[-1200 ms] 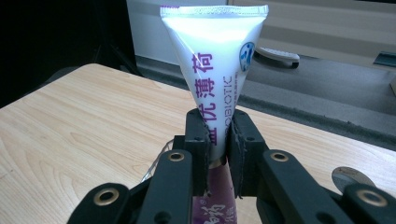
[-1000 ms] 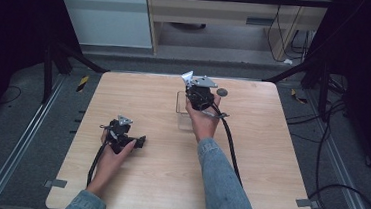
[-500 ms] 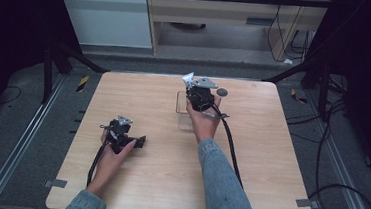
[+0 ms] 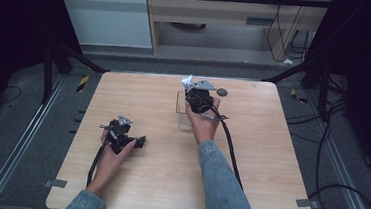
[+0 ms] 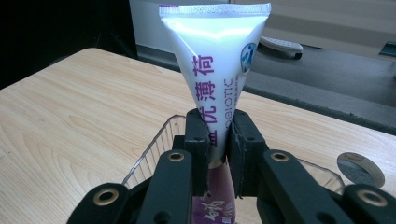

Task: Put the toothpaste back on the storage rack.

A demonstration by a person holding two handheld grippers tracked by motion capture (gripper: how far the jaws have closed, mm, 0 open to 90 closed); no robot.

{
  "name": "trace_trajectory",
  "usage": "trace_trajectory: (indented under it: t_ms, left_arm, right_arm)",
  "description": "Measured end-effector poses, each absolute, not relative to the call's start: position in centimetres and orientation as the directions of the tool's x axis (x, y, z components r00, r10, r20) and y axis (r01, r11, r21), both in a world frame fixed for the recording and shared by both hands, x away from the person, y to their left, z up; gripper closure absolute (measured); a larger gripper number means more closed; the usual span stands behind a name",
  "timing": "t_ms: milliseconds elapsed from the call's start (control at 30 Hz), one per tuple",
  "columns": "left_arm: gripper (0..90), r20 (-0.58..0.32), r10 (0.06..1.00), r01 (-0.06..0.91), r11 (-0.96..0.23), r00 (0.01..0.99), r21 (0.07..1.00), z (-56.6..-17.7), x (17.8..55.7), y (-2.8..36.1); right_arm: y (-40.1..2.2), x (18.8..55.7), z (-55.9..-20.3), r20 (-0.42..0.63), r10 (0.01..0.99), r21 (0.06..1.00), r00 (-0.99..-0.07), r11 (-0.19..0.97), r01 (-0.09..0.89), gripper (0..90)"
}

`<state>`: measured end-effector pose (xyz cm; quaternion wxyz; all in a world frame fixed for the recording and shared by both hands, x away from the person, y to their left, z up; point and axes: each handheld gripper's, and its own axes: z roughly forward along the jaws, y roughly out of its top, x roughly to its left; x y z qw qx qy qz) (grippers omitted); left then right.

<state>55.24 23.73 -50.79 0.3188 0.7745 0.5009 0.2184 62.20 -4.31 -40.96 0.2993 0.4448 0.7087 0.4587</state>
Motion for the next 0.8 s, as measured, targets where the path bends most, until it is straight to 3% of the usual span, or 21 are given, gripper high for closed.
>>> trace_trajectory:
  t_ms: [800]
  left_arm:
    - [0.0,0.019,0.915,0.636,-0.295,0.403,0.713,-50.79,55.24,23.73]
  right_arm:
    - [-3.9,61.69,-41.11,-0.029,0.896,0.914,-0.443,0.203,0.351,78.7]
